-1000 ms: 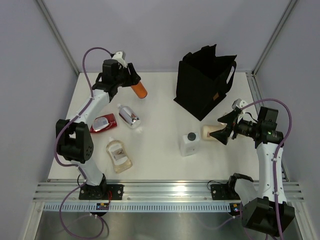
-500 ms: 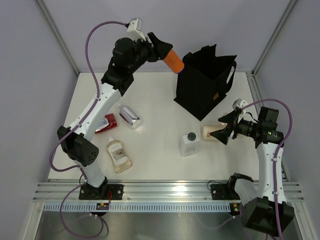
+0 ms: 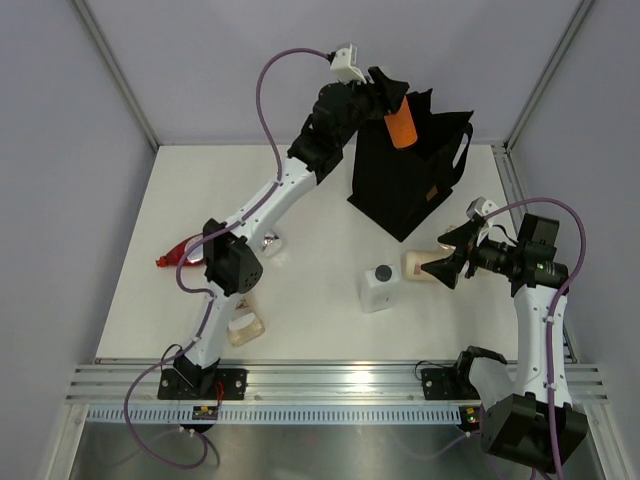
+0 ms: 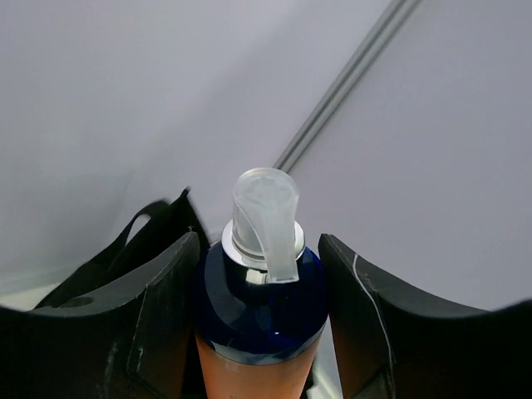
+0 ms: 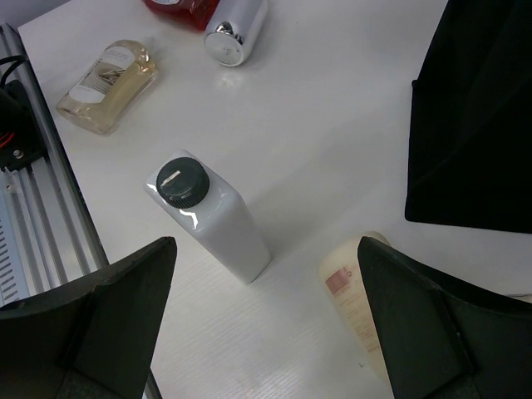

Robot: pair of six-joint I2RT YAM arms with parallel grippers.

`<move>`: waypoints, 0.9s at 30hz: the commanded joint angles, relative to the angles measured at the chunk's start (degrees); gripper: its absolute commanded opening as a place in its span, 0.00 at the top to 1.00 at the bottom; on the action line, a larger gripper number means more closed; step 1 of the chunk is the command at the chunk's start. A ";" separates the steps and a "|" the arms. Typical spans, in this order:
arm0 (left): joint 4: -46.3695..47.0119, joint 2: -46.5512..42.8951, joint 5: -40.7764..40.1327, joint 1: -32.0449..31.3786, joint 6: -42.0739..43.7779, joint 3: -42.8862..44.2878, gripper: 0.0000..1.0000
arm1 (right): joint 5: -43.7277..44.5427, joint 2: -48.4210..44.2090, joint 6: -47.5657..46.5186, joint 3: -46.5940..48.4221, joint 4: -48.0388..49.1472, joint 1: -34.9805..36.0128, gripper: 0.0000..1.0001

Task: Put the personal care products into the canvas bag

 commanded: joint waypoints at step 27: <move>17.93 5.91 -24.45 -1.80 -19.14 7.38 1.00 | -1.48 0.00 -1.63 -0.15 -0.37 -0.89 0.00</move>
